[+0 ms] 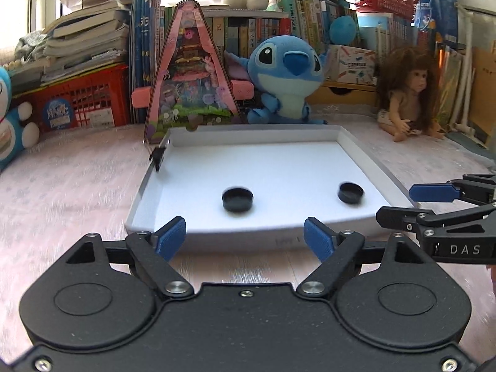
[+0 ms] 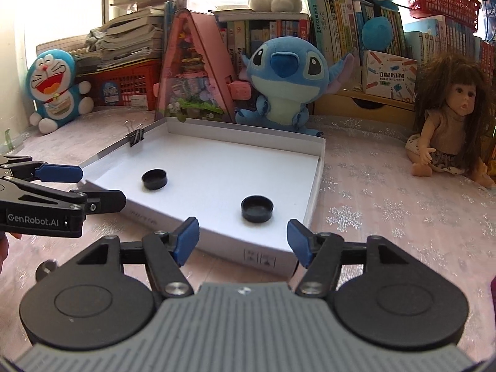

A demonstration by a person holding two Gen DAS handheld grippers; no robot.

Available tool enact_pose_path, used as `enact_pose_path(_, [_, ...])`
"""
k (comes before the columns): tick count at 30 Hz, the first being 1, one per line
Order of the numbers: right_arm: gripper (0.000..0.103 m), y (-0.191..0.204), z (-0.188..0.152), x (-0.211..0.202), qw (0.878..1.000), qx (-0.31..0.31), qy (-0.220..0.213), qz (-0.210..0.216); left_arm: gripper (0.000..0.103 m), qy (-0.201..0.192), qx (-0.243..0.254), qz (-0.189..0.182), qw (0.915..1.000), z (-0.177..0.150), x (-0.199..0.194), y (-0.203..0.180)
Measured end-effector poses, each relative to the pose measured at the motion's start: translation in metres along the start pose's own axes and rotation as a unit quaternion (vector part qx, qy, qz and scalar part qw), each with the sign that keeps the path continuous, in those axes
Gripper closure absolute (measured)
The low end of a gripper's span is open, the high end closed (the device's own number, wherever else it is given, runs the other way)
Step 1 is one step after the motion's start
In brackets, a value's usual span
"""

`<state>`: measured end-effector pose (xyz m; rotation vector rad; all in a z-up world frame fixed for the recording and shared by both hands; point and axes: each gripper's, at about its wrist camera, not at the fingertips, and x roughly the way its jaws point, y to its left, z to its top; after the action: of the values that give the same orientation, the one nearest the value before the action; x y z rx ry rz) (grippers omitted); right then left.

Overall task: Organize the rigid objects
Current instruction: 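Move both open tools back toward the remaining objects on the table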

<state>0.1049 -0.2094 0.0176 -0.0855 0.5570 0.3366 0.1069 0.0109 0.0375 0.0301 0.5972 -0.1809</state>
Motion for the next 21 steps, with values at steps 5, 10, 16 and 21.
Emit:
enact_pose_path(5, [0.024, 0.004, -0.014, -0.019, 1.000, 0.000, -0.009, 0.012, 0.020, -0.004, 0.000, 0.001, 1.0000, -0.020, -0.024, 0.001])
enact_pose_path(10, [0.023, 0.010, -0.031, -0.033, 1.000, -0.008, -0.011, 0.020, 0.020, -0.005, 0.004, 0.005, 1.0000, -0.038, -0.043, 0.003])
enact_pose_path(16, [0.021, 0.015, -0.048, -0.046, 1.000, -0.023, -0.009, 0.017, 0.020, -0.005, 0.011, 0.012, 0.9998, -0.056, -0.062, 0.006])
enact_pose_path(21, [0.020, 0.015, -0.058, -0.054, 0.999, -0.029, -0.008, 0.014, 0.020, -0.001, 0.014, 0.012, 0.9998, -0.068, -0.074, 0.010])
